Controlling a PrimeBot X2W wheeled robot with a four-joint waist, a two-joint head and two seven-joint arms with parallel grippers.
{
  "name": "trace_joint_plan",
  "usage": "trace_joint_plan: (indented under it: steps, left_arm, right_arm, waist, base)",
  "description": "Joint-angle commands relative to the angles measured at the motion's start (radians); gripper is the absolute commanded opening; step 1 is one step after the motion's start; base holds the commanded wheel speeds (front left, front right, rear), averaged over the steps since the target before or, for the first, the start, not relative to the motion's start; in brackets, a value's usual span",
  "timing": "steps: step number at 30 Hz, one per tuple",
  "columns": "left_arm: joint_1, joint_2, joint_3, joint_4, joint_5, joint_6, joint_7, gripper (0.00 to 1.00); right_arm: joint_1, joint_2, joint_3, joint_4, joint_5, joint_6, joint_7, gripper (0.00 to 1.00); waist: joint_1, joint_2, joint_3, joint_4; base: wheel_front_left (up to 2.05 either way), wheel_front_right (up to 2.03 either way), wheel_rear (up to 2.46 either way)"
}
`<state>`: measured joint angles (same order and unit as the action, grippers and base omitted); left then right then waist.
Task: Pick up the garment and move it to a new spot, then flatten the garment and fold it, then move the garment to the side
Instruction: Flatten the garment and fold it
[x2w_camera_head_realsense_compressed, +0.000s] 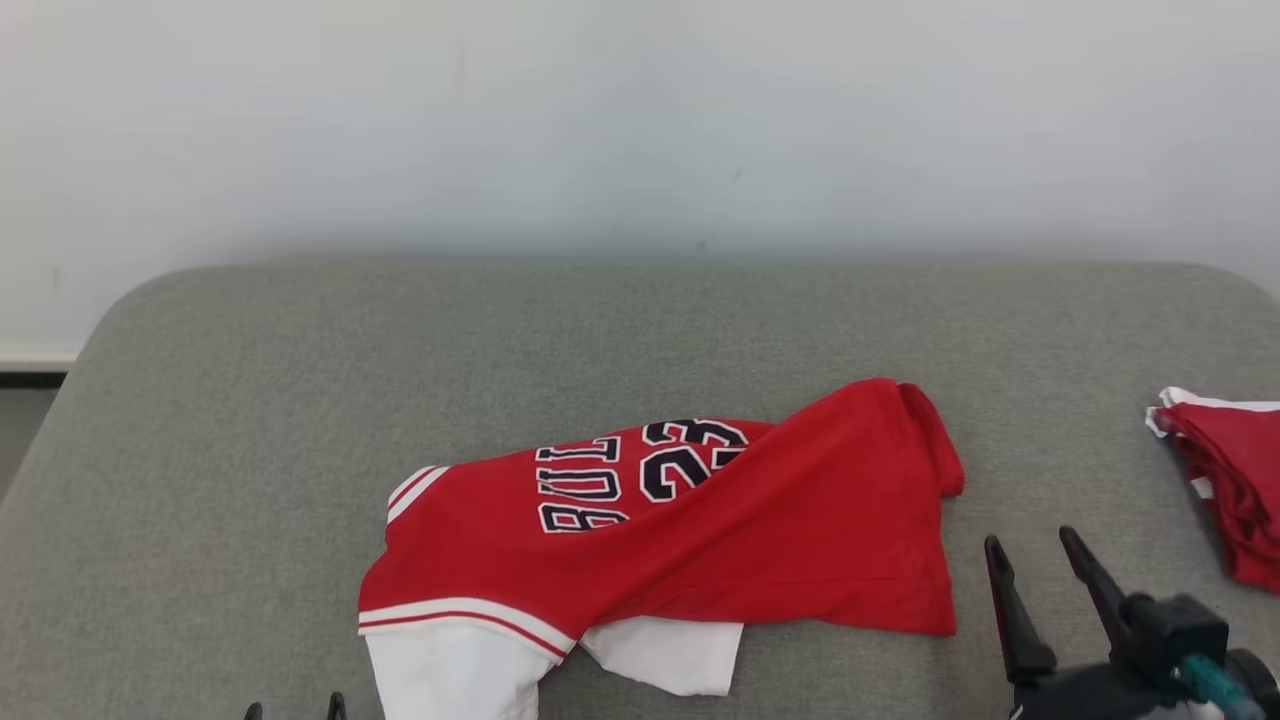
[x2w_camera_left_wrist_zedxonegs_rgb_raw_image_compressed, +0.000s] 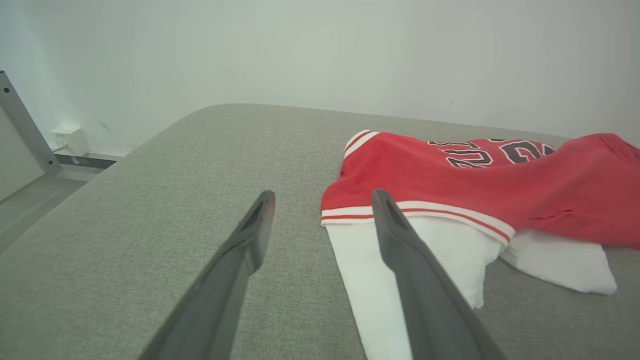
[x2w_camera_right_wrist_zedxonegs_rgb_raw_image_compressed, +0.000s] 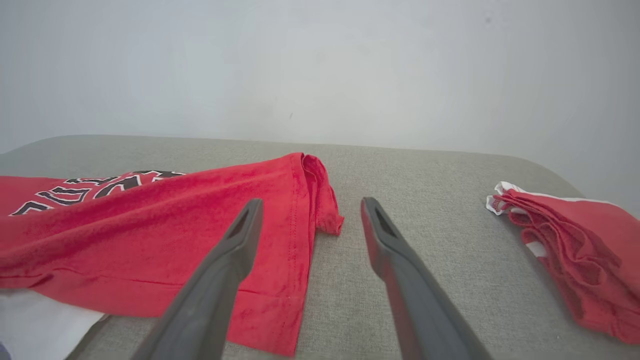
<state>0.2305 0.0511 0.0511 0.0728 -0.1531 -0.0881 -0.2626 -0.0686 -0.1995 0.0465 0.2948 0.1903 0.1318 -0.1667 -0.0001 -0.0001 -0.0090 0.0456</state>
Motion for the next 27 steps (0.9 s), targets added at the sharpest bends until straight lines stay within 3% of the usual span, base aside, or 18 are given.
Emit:
trace_joint_plan:
  steps: [1, 13, 27]
  left_arm:
    - [0.017, -0.001, 0.005, 0.005, -0.004, 0.001, -0.003, 1.00]
    - [0.032, -0.001, 0.025, 0.042, -0.003, -0.005, -0.003, 1.00]
    - [0.021, -0.001, 0.025, 0.074, 0.005, -0.012, -0.003, 1.00]
  right_arm:
    - [0.021, 0.001, 0.003, -0.005, -0.005, -0.003, -0.013, 1.00]
    - [0.136, 0.037, -0.005, -0.011, -0.024, -0.003, -0.078, 1.00]
    - [0.155, 0.074, -0.010, -0.006, -0.043, -0.003, -0.092, 1.00]
  waist:
    - [0.0001, 0.0001, -0.030, -0.029]
    - [0.0001, 0.0001, -0.065, -0.063]
    - [0.0001, 0.0001, -0.066, -0.075]
  base:
    - [0.00, 0.00, 0.00]
    - [0.00, 0.00, 0.00]
    - [0.00, 0.00, 0.00]
